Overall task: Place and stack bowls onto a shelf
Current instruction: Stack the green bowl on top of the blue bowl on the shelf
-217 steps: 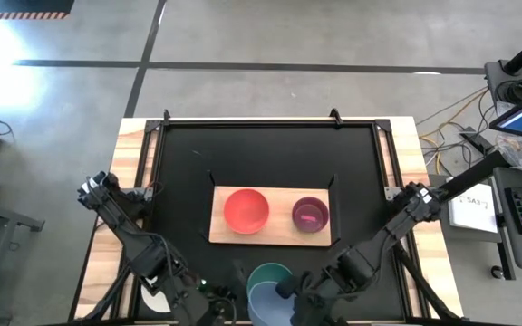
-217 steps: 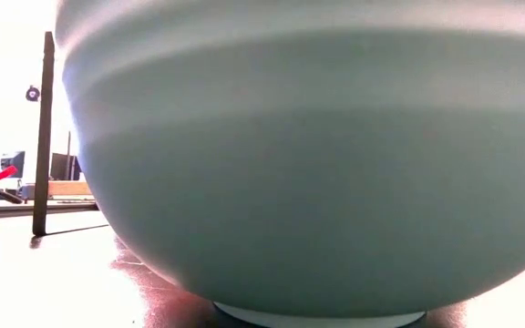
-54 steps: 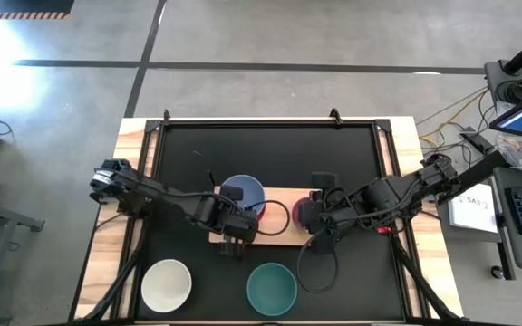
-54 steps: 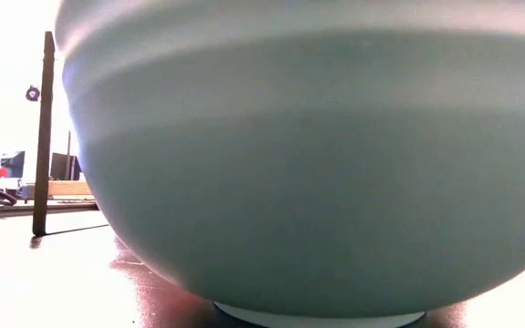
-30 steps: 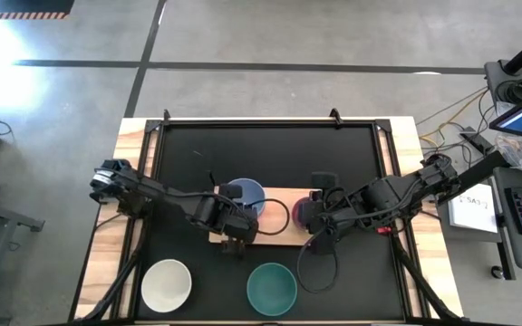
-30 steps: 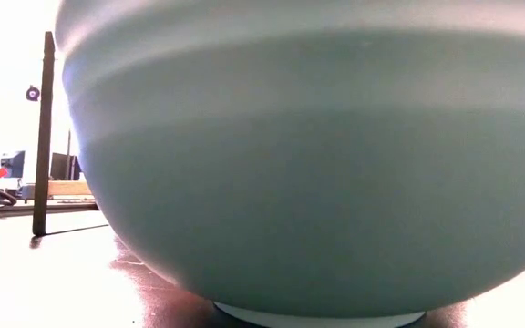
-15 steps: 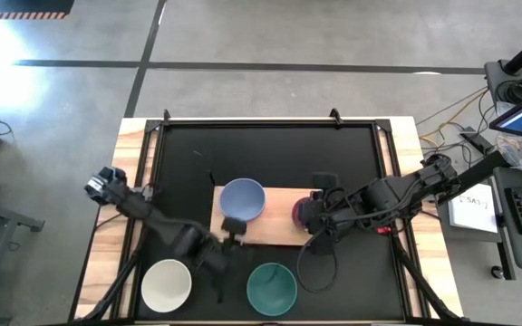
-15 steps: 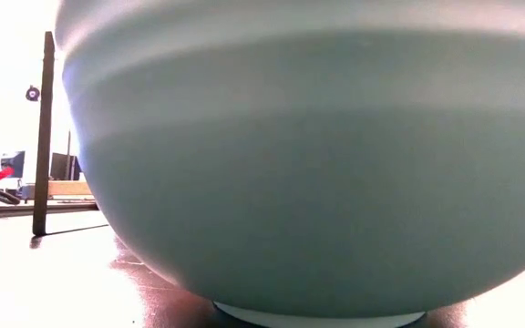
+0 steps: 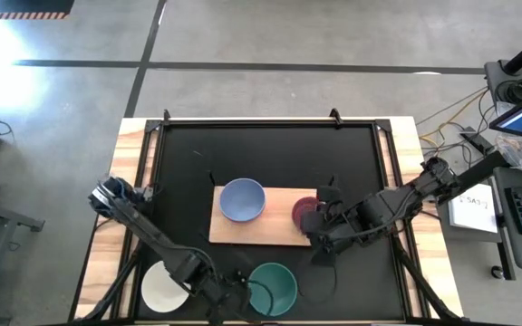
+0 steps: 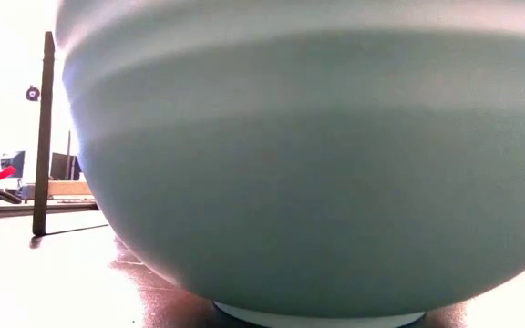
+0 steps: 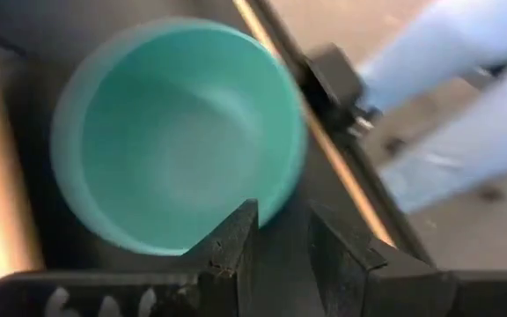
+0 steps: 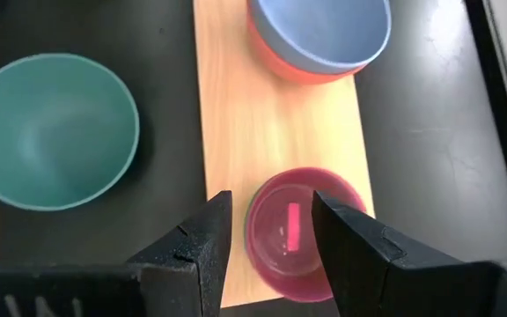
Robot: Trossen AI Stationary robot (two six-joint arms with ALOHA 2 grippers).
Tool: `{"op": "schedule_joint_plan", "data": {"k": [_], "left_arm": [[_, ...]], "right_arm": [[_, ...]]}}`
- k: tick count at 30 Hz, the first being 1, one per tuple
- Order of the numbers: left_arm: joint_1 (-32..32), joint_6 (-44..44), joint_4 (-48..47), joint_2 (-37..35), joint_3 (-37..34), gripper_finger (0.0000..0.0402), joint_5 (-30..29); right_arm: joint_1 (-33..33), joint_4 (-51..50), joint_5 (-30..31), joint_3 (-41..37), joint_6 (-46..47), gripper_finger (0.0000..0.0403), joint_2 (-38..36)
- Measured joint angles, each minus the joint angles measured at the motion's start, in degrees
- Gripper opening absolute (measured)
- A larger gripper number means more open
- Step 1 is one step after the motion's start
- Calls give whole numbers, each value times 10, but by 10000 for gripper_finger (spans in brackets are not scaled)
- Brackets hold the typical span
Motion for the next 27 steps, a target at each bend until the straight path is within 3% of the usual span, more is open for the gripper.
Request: {"op": "schedule_joint_plan", "data": {"k": [5, 17, 20, 27], "left_arm": [[0, 17, 5, 40, 0, 91, 82], [10, 146, 44, 53, 0, 163, 76], [15, 160, 57, 61, 0, 166, 48], [26, 160, 80, 91, 0, 156, 46]], "right_arm": [[13, -1, -1, -9, 16, 148, -2], [15, 0, -1, -12, 16, 148, -4], [15, 0, -1, -12, 16, 148, -4], [16, 0, -1, -15, 16, 148, -4]]}}
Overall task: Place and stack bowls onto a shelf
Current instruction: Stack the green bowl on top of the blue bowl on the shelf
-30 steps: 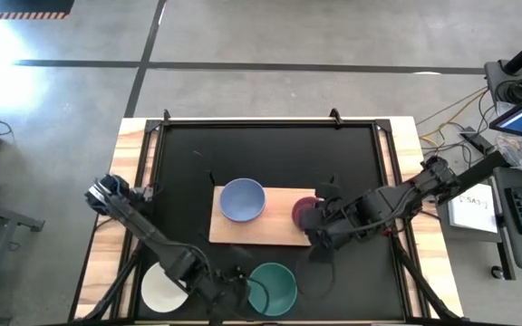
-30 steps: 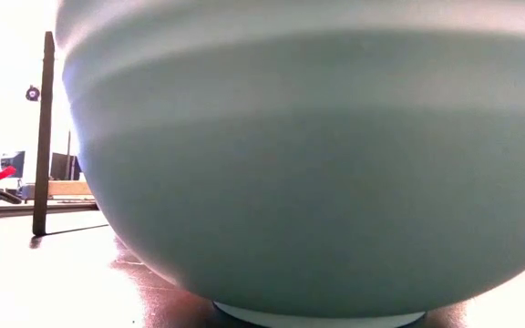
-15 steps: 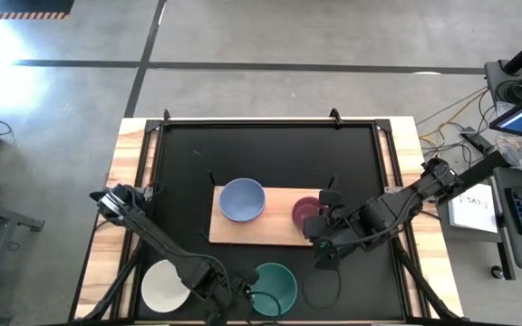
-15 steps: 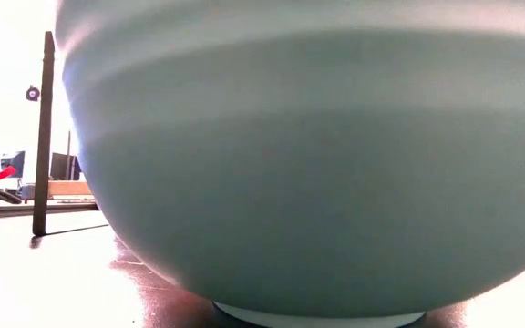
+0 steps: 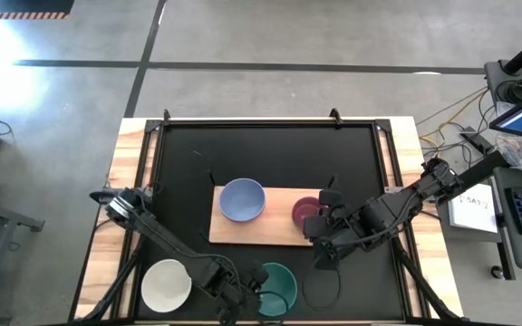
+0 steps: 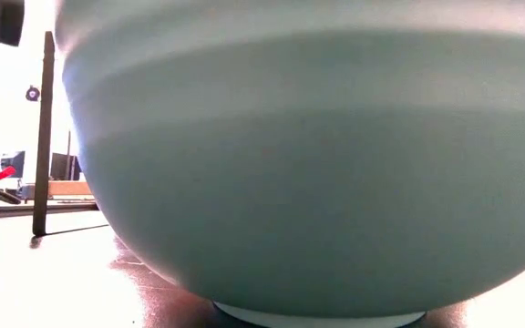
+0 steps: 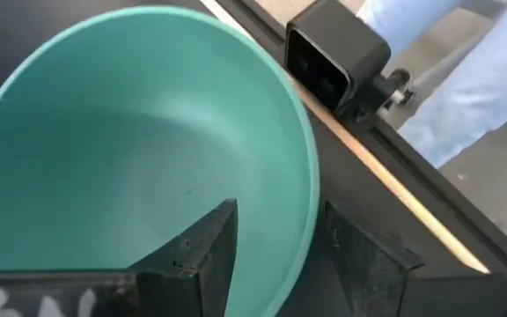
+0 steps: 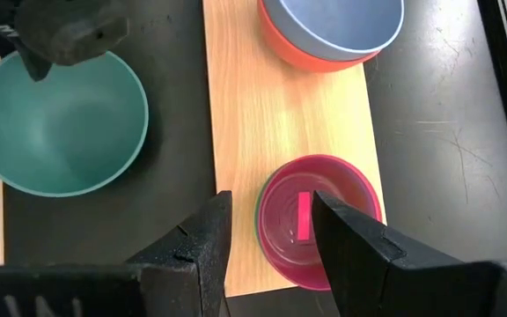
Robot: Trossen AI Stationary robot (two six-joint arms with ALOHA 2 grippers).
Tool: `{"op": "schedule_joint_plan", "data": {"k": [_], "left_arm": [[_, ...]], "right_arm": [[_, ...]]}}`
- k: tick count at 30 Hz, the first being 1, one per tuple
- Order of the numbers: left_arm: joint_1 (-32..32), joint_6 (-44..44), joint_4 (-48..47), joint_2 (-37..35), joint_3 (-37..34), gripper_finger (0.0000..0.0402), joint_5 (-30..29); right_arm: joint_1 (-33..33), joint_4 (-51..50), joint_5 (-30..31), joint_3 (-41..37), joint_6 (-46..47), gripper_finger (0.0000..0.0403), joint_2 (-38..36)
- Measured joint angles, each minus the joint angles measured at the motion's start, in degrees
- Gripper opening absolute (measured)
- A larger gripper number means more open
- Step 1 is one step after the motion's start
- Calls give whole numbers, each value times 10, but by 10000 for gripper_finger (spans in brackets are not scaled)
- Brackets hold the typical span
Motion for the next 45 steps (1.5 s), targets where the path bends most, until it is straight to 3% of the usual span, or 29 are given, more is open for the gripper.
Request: {"op": "schedule_joint_plan", "data": {"k": [7, 18, 26, 31, 45], "left_arm": [[2, 0, 7, 8, 0, 132, 1], [4, -5, 6, 11, 0, 7, 20], [4, 0, -10, 11, 12, 2, 19], [4, 7, -96, 11, 75, 1, 13], [23, -2, -412, -7, 252, 0, -141]], "right_arm": [[0, 0, 0, -4, -1, 148, 0], [0, 1, 1, -8, -2, 148, 0], [0, 0, 1, -10, -2, 148, 0], [0, -1, 1, -10, -2, 148, 0], [0, -47, 6, -10, -12, 148, 0]]}}
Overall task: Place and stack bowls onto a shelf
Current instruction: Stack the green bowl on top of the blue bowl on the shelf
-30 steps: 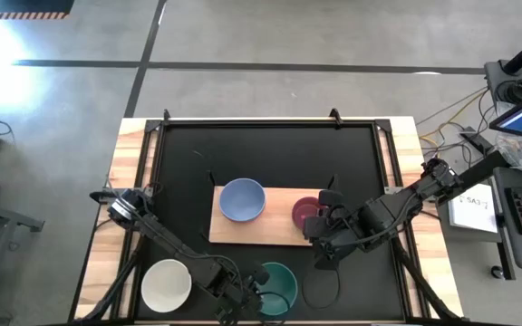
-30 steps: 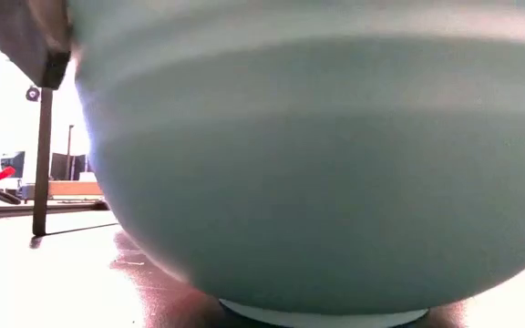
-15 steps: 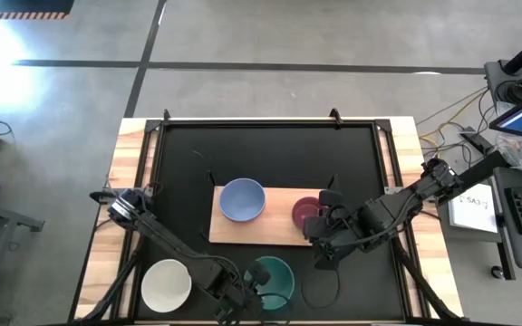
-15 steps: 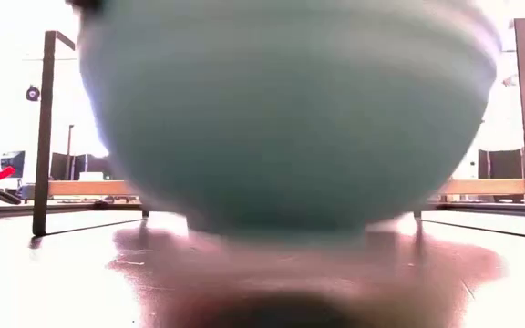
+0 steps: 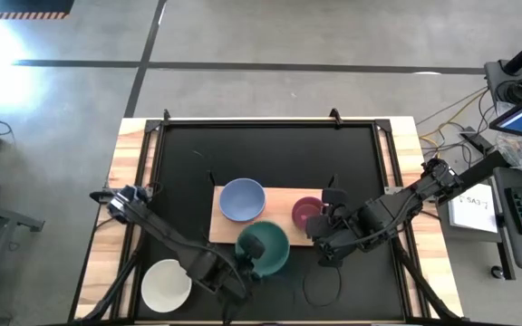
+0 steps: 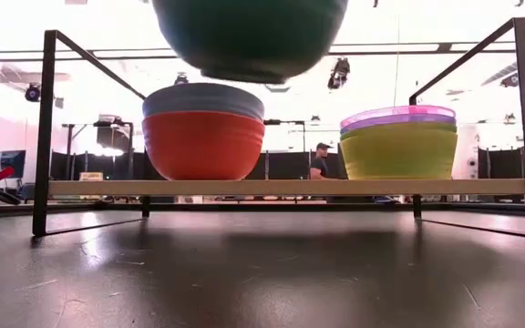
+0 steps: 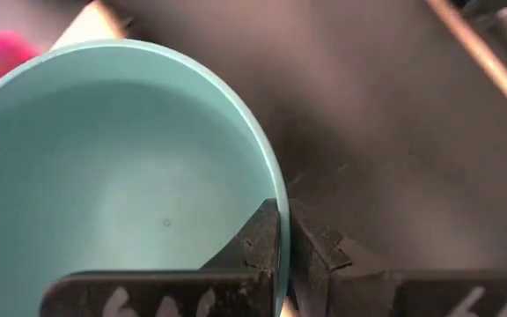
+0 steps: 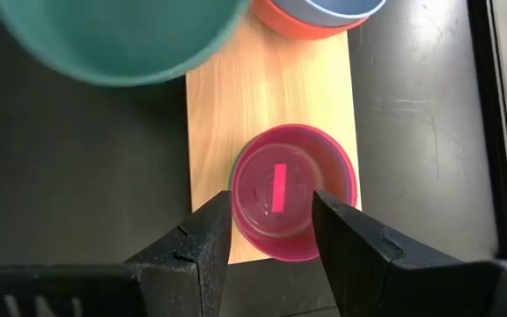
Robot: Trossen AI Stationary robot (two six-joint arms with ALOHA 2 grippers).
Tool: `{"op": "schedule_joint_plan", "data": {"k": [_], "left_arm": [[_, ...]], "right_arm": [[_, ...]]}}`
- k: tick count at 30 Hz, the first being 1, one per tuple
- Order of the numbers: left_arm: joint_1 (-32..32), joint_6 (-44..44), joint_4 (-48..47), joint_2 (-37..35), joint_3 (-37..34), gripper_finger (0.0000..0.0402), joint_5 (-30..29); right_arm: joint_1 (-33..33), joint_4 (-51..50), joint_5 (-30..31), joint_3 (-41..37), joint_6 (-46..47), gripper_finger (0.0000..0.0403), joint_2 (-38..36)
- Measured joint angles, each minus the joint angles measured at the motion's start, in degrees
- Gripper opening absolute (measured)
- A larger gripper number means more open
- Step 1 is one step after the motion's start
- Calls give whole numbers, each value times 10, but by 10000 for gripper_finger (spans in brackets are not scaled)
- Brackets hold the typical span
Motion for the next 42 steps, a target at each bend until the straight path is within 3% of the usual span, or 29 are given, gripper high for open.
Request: {"op": "schedule_joint_plan", "data": {"k": [5, 9, 15, 20, 32, 42], "left_arm": [[31, -20, -50, -54, -8, 0, -40], [69, -40, -53, -120, -64, 0, -51], [137, -44, 45, -229, -200, 0, -48], [180, -57, 149, -297, -300, 0, 10], [193, -83, 223, -311, -405, 5, 57], [194, -95, 248, -311, -420, 5, 57]], "right_arm": [[0, 1, 5, -9, -28, 148, 0], [0, 0, 30, -34, -34, 148, -5], [0, 5, 31, -91, -33, 148, -24], [0, 12, 30, -131, -14, 148, -47], [0, 81, 32, -191, -2, 148, -120], [0, 109, 32, -217, -3, 148, -150]]}}
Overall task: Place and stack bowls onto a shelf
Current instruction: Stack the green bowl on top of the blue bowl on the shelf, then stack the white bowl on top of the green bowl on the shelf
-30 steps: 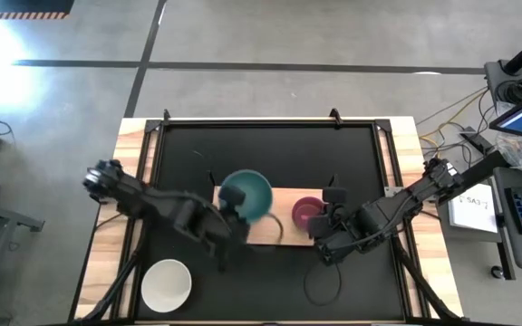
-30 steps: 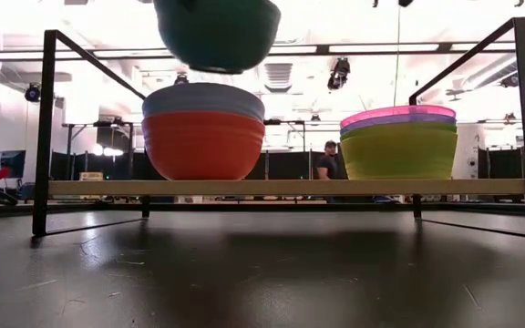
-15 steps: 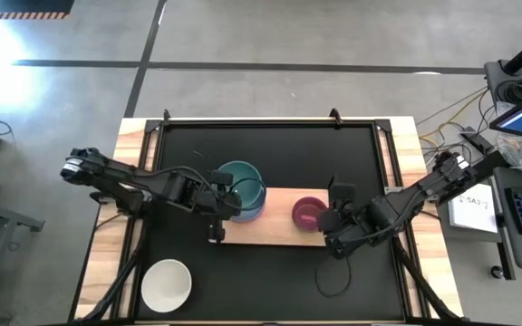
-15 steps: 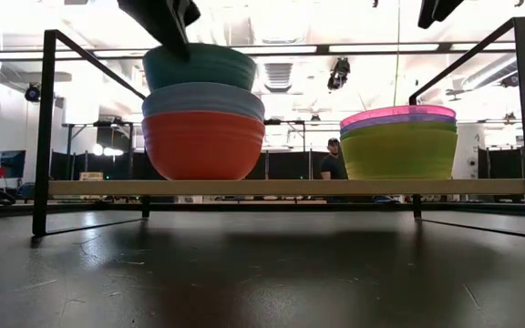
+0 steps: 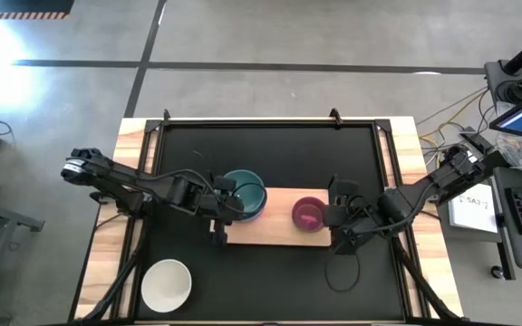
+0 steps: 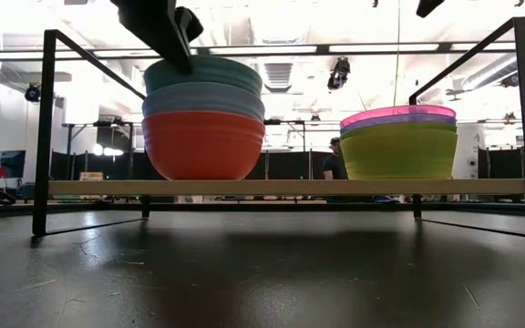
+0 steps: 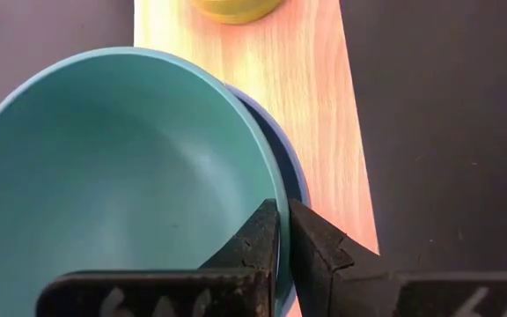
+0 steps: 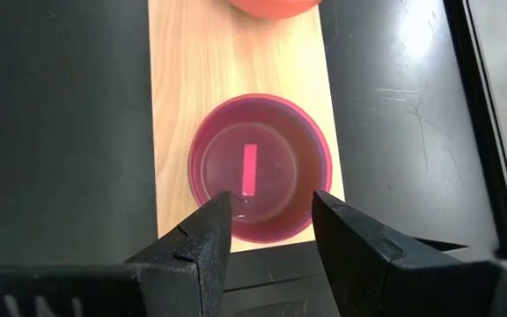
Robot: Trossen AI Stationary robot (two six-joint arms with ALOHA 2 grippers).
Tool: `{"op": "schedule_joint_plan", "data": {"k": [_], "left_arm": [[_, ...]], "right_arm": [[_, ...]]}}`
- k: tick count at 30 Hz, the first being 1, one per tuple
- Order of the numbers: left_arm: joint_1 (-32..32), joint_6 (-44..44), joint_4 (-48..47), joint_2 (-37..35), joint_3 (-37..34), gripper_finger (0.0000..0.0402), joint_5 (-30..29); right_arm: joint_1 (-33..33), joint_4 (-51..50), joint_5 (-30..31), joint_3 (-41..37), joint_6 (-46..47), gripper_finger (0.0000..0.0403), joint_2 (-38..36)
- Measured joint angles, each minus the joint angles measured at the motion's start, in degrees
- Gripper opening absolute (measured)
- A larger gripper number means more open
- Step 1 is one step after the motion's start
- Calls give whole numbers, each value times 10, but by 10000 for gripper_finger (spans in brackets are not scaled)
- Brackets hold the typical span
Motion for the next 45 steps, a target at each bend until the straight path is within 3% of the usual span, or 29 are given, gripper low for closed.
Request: {"op": "schedule_joint_plan", "data": {"k": [6, 15, 24, 30, 45], "left_arm": [[0, -13, 8, 2, -1, 15, 10], [0, -8, 22, 2, 1, 82, -11], [-16, -34, -29, 2, 74, 118, 3], [-67, -152, -31, 1, 99, 119, 88], [-311, -581, -40, 43, 64, 119, 73]], "right_arm": [[0, 0, 0, -4, 0, 148, 1], [0, 0, 0, -4, 0, 148, 2], [0, -1, 0, -4, -1, 148, 2], [0, -1, 0, -4, 0, 148, 2], [0, 1, -1, -4, 4, 148, 2]]}}
